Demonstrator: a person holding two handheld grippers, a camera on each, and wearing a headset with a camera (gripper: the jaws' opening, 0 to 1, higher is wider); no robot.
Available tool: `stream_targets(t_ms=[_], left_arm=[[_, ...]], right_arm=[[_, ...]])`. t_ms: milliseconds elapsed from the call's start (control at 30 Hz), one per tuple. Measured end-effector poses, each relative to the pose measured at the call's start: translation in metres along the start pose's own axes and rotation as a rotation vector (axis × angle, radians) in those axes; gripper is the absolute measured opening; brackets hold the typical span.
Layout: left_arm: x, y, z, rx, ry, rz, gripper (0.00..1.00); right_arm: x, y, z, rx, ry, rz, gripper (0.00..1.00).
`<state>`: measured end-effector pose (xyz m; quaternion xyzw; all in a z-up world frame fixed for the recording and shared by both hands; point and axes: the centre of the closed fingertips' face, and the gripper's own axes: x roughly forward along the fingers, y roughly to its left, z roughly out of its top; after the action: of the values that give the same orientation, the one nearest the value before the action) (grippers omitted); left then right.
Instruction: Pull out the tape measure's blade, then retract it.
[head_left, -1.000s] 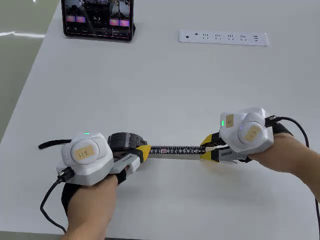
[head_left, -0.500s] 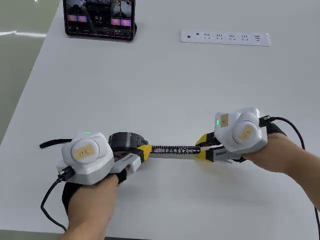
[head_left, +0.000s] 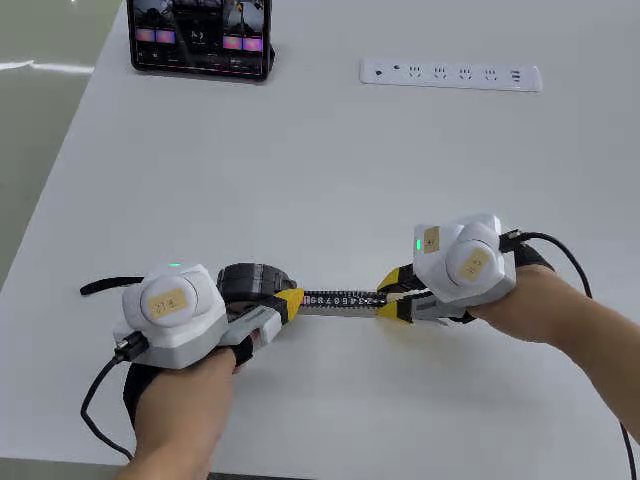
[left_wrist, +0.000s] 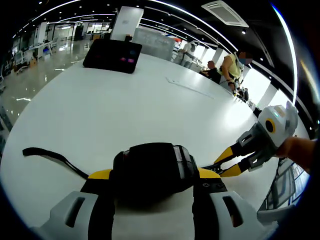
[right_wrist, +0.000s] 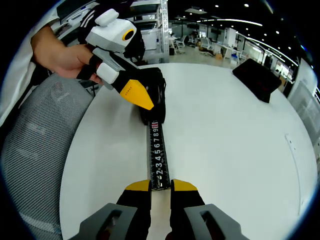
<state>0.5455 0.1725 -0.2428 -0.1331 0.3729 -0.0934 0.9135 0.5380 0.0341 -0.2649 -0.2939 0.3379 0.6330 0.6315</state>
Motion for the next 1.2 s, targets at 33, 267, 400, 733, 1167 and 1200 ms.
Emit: stream_targets(t_ms=[33,267,400,733,1167,1200], left_arm=[[0.0,0.0,0.0,0.0,0.0,0.0,0.59],[0.0,-0.001,0.0,-0.003,0.003,-0.004,0.59],[0.0,-0.001,0.0,-0.005,0.005,-0.007,0.59],[0.0,-0.001,0.001,-0.011,0.007,-0.012,0.59],[0.0,0.0,0.001,-0.017,0.011,-0.017,0.59],[0.0,0.0,0.001,-0.017,0.011,-0.019,0.59]], right_arm=[[0.001,0.0,0.001,0.001,-0.002,0.001,0.1],[0.004,0.001,0.005,0.001,-0.008,0.005,0.1],[0.006,0.001,0.008,-0.001,-0.01,0.008,0.1],[0.012,0.002,0.014,0.004,-0.023,0.013,0.1],[0.021,0.002,0.027,0.002,-0.042,0.021,0.1],[0.022,0.003,0.028,0.003,-0.044,0.023,0.1]])
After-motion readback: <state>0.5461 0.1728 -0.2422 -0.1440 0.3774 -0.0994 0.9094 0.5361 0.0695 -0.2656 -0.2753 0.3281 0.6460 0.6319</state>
